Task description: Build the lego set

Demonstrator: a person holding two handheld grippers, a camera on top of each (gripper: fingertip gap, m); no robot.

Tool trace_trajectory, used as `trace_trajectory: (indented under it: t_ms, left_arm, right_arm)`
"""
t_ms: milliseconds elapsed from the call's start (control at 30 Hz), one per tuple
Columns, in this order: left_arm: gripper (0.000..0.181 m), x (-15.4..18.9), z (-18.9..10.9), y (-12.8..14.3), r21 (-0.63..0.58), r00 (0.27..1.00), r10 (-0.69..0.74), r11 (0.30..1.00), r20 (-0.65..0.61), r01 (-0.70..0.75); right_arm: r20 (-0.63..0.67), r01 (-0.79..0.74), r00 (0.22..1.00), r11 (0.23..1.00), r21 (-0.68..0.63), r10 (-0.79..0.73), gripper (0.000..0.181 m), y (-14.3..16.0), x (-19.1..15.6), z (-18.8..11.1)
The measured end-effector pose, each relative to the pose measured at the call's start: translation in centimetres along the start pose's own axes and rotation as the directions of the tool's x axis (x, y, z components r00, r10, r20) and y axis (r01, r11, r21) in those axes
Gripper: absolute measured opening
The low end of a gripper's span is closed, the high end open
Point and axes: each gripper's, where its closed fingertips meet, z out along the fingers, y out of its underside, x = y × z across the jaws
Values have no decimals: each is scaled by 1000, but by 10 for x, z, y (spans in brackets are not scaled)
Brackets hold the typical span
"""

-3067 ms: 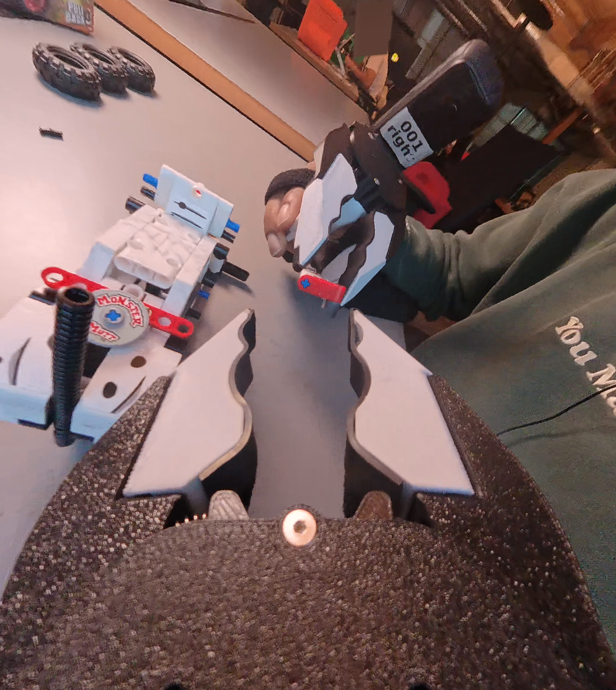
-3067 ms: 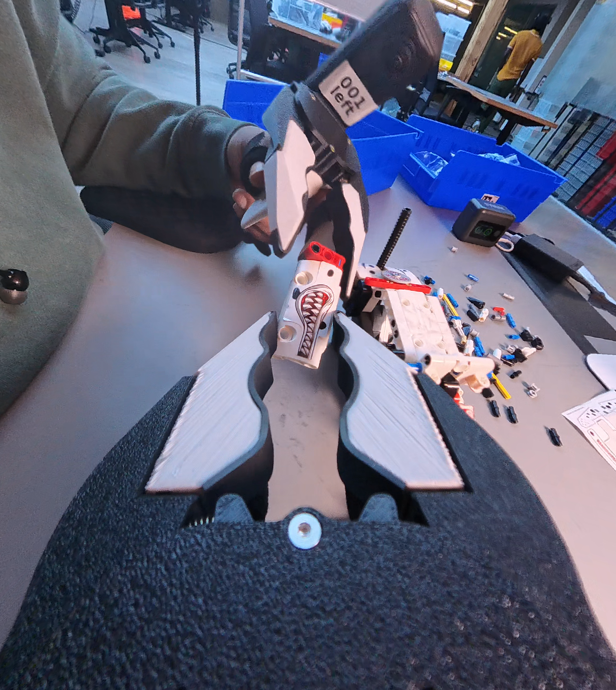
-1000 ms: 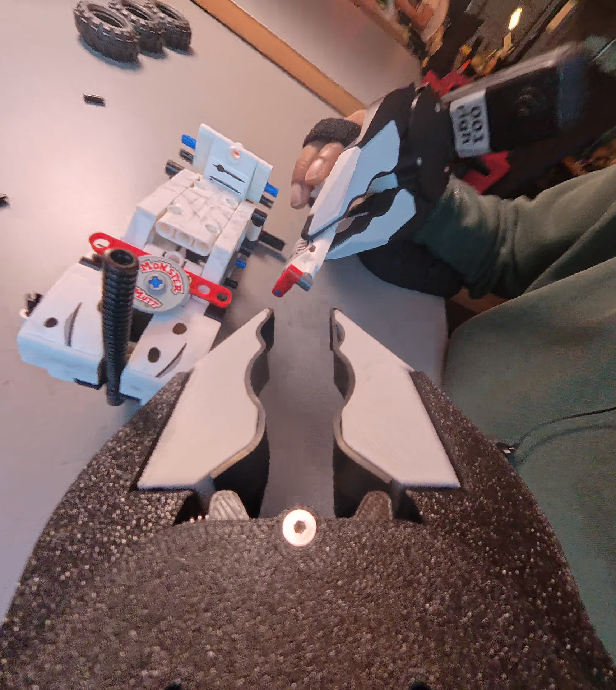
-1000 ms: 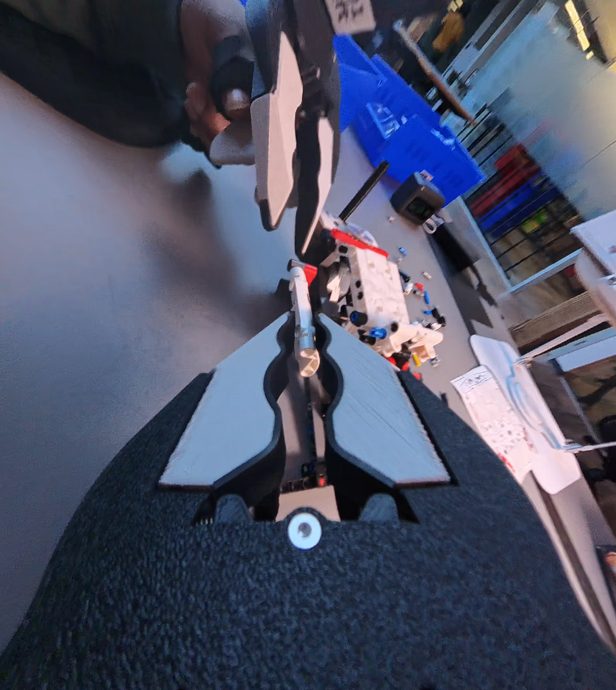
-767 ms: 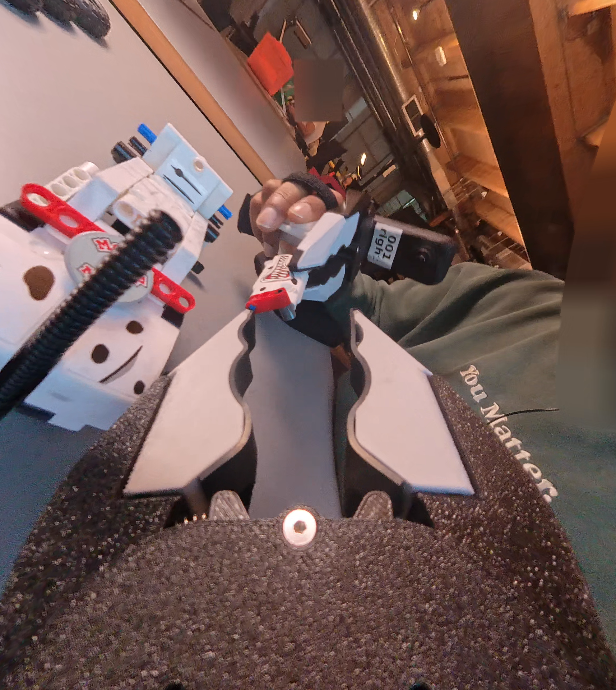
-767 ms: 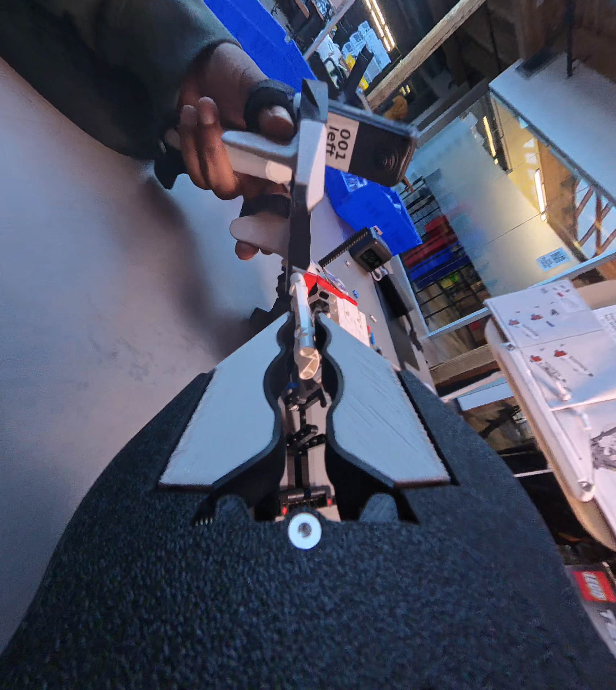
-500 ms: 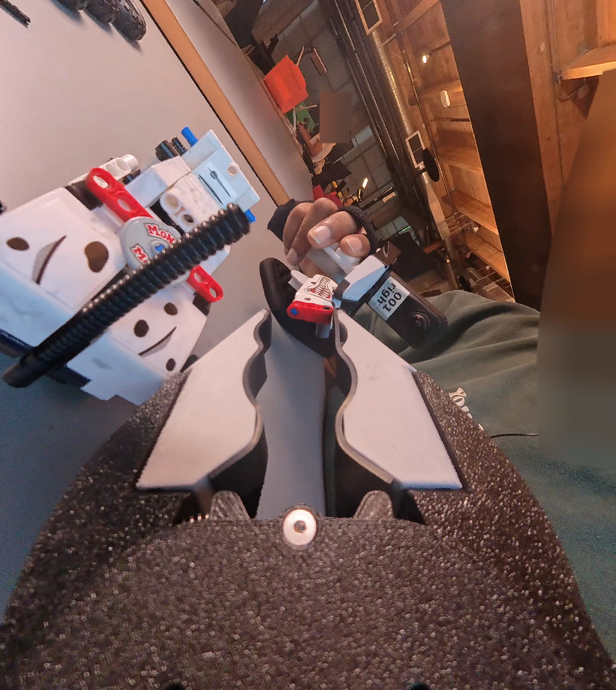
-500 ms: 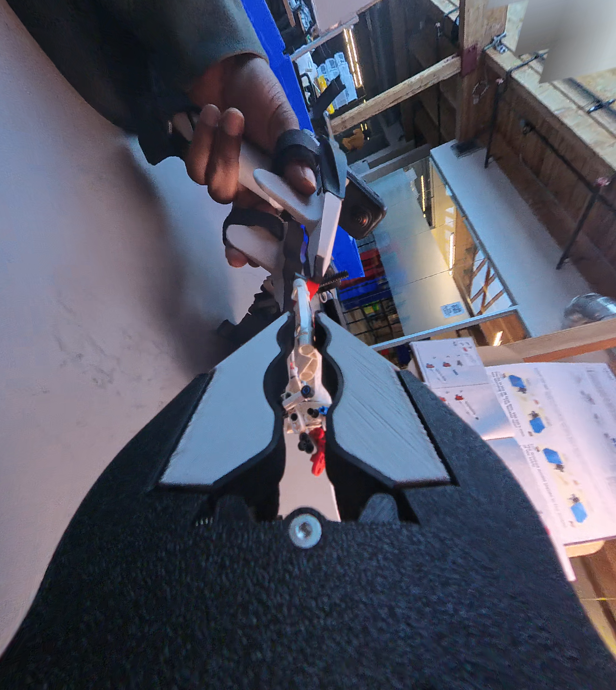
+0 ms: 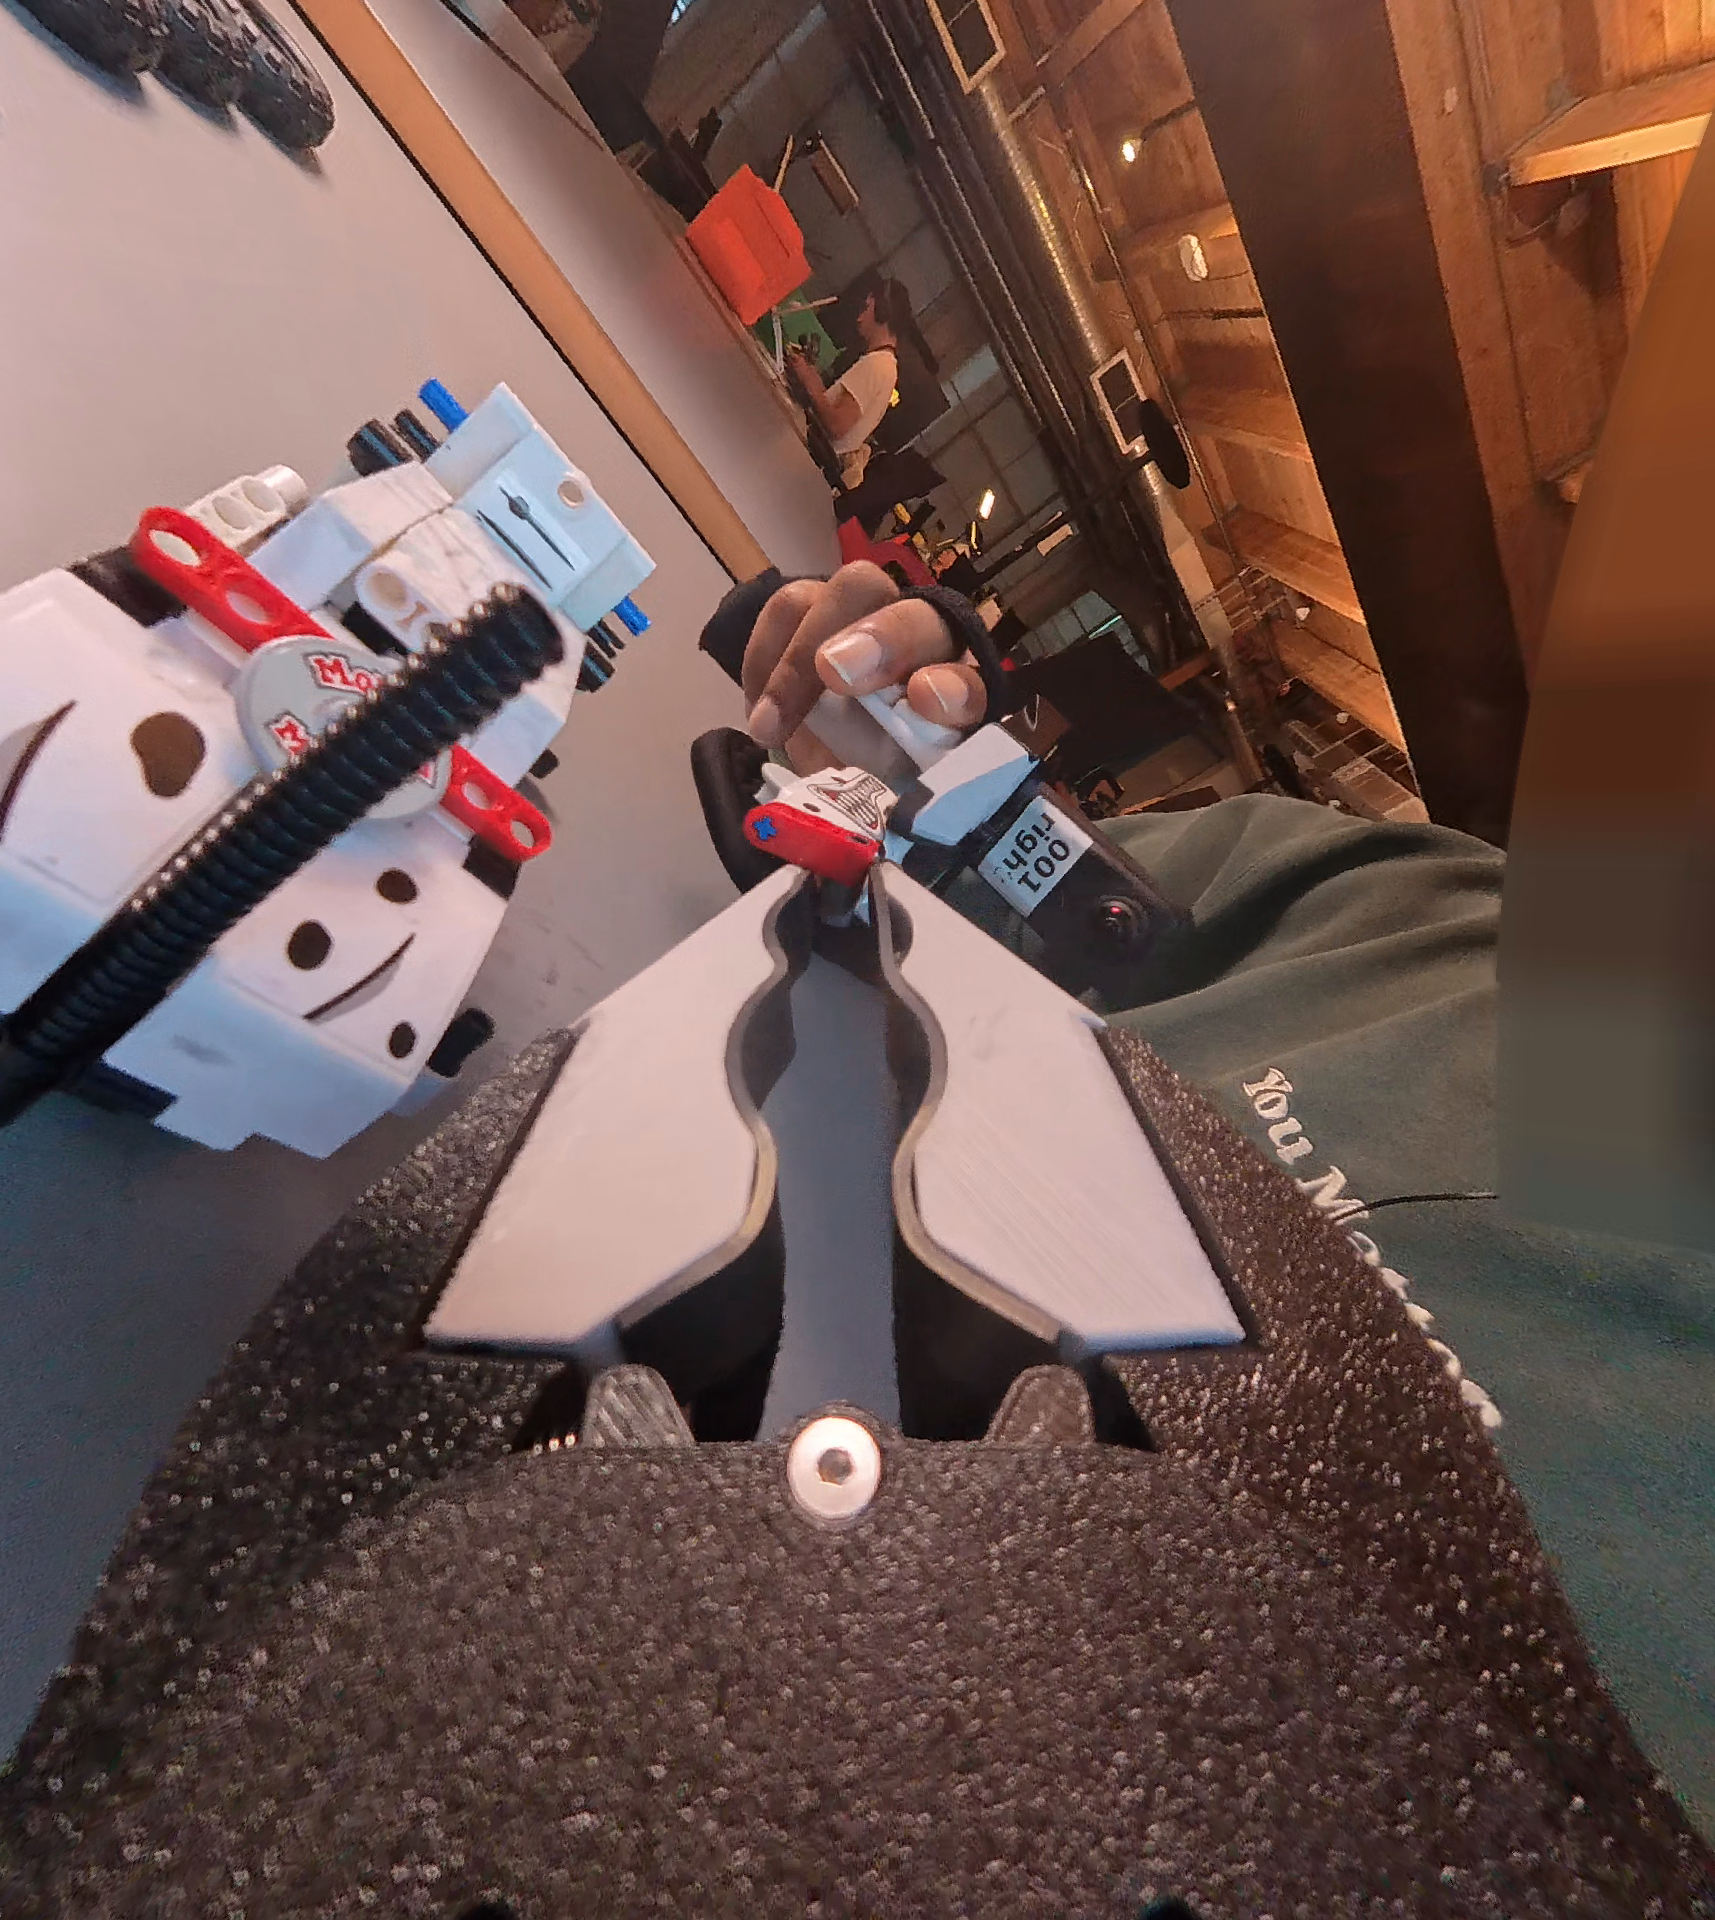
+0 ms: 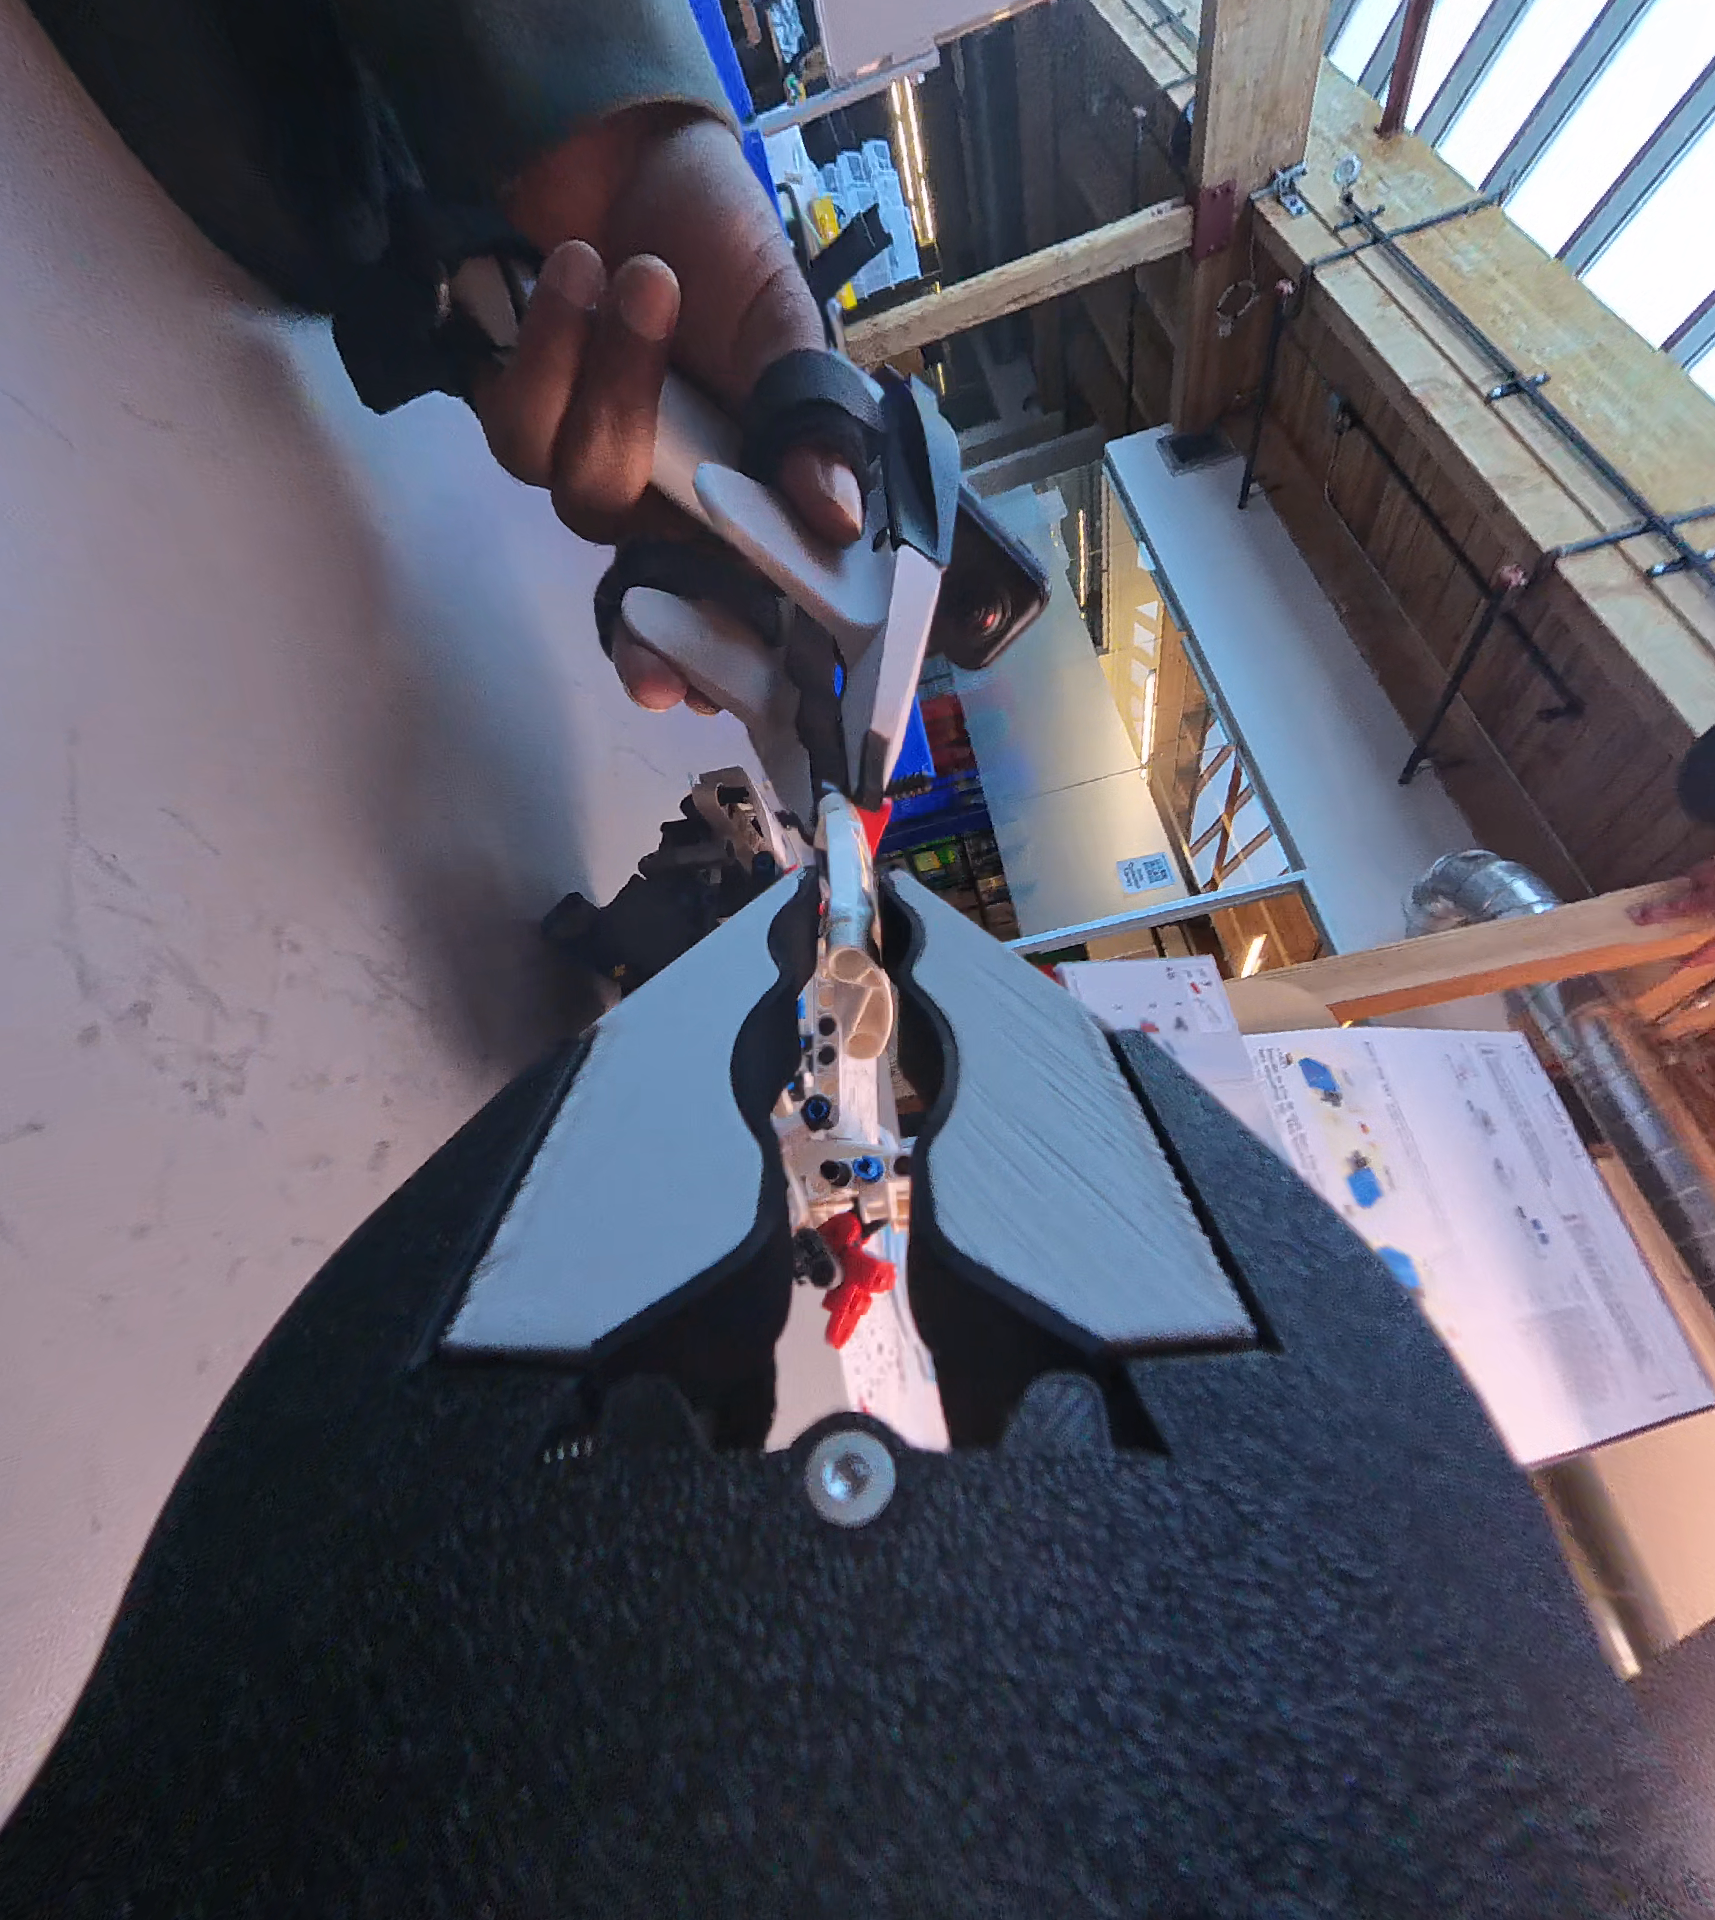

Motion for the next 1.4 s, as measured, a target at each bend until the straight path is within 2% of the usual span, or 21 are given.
trace_trajectory:
  t_ms: [33,100,167,200,300,367,400,467,533,667,800,867,967,1067,1100,1167,1233,1333,1400]
  left_arm:
    - [10,-1,0,-2,8,999,30,1000,18,-30]
    - [9,-1,-1,-3,0,992,115,993,51,-116]
    - [9,-4,0,-3,-22,969,222,975,107,-221]
    - [9,-5,1,-2,-43,949,286,958,133,-283]
    - [9,-13,4,7,-168,831,511,859,219,-483]
    - [9,-17,9,15,-263,719,653,756,238,-599]
    - [9,-19,12,19,-296,673,700,713,240,-636]
    - [9,-21,17,25,-338,622,748,662,231,-669]
    - [9,-23,18,25,-347,592,769,639,243,-687]
    - [9,-21,18,21,-330,575,778,628,254,-704]
    - [10,-22,17,21,-337,564,785,619,256,-709]
    - [12,-23,13,20,-353,557,788,616,263,-704]
    - [21,-13,-5,0,-331,481,818,570,315,-752]
    - [27,1,-36,-39,-255,354,812,506,464,-824]
    - [33,2,-47,-47,-248,331,799,500,502,-830]
    - [52,-7,-62,-53,-241,363,761,551,538,-799]
    - [73,-26,-66,-49,-246,446,715,639,538,-728]
    - [96,-59,-55,-33,-300,540,667,729,514,-615]
    - [109,-79,-47,-21,-377,560,660,749,501,-545]
  right_arm:
    - [12,-53,999,999,-3,53,14,3,0,0]
    - [67,-190,979,982,-17,191,32,9,-3,1]
    - [127,-332,935,943,-12,331,38,9,-5,0]
    - [151,-431,891,902,-19,429,44,10,-5,0]
    - [260,-726,634,676,-124,729,55,15,-8,0]
    - [312,-772,533,603,-199,786,45,16,-16,-3]
    - [325,-760,521,602,-243,789,42,19,-23,-4]
    - [326,-694,570,654,-301,755,39,26,-35,-5]
    - [339,-656,600,688,-309,724,27,25,-41,-5]
    - [317,-601,650,723,-340,690,37,34,-46,-4]
    - [306,-560,704,766,-315,640,29,34,-42,-3]
    - [309,-562,699,763,-320,645,28,35,-43,-3]
    - [320,-491,731,791,-367,602,28,47,-49,-8]
    - [372,-463,705,789,-403,604,28,49,-62,-13]
    - [382,-456,701,791,-408,602,28,48,-64,-13]
    - [387,-453,700,792,-410,601,28,47,-66,-12]
    - [388,-449,700,792,-413,600,28,47,-66,-11]
    - [373,-440,716,796,-416,591,28,50,-64,-8]
    - [355,-432,735,803,-410,577,28,51,-60,-7]
